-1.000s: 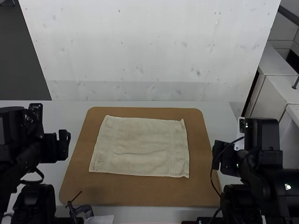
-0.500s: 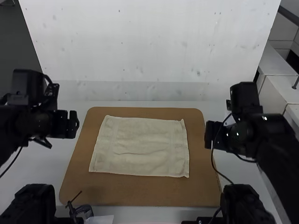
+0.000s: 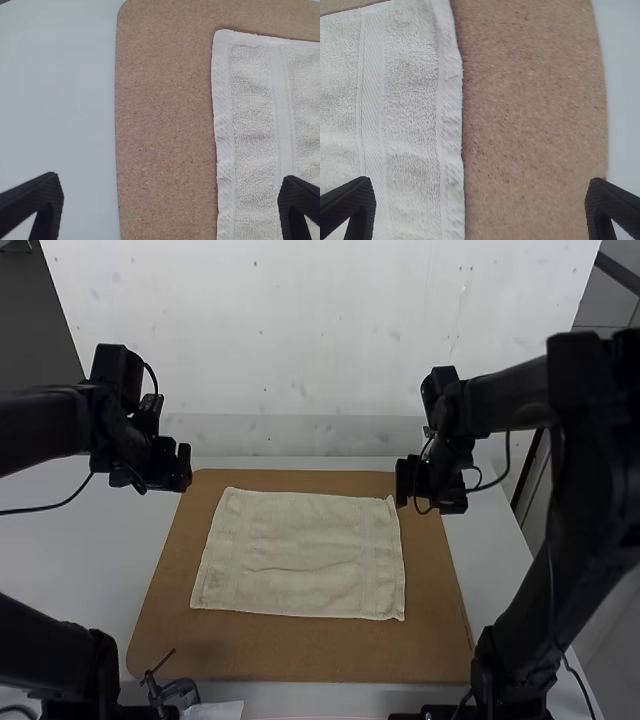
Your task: Fold the towel.
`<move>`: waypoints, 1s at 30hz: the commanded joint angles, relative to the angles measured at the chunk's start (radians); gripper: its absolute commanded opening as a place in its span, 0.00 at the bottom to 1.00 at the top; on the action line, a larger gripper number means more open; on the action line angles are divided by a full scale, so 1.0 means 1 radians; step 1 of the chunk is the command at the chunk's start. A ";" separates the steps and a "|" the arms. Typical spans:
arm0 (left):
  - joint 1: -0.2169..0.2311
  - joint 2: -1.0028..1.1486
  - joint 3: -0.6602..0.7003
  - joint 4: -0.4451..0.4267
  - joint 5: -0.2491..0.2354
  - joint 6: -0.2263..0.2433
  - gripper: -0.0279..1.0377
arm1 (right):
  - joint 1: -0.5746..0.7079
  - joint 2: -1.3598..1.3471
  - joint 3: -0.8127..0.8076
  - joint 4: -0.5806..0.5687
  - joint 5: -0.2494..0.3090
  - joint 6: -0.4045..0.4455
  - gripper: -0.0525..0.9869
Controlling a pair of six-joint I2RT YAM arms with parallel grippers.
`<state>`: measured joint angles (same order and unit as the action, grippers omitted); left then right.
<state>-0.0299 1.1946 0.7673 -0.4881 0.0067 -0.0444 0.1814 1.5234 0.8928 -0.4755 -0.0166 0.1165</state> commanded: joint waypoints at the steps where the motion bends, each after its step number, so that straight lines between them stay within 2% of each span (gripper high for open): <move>1: 0.008 0.036 0.030 0.046 -0.005 0.011 0.93 | 0.036 0.156 0.115 0.003 -0.008 0.023 0.92; 9: 0.024 0.091 0.029 0.097 0.001 0.014 0.93 | 0.043 0.396 0.288 0.006 0.001 0.037 0.92; 20: 0.019 0.089 0.024 0.114 0.018 0.018 0.93 | 0.055 0.543 0.403 0.023 0.076 0.069 0.92; 23: 0.019 0.089 0.012 0.125 0.019 0.018 0.93 | 0.063 0.587 0.433 0.020 0.083 0.072 0.91; 28: 0.024 0.115 -0.005 0.152 0.026 0.020 0.93 | 0.093 0.658 0.459 0.009 0.119 0.075 0.65; 30: 0.028 0.151 -0.003 0.163 0.029 0.020 0.93 | 0.110 0.678 0.460 -0.003 0.124 0.075 0.43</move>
<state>-0.0132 1.2957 0.7673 -0.3416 0.0193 -0.0372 0.2535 2.1544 1.3441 -0.4614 0.0647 0.1799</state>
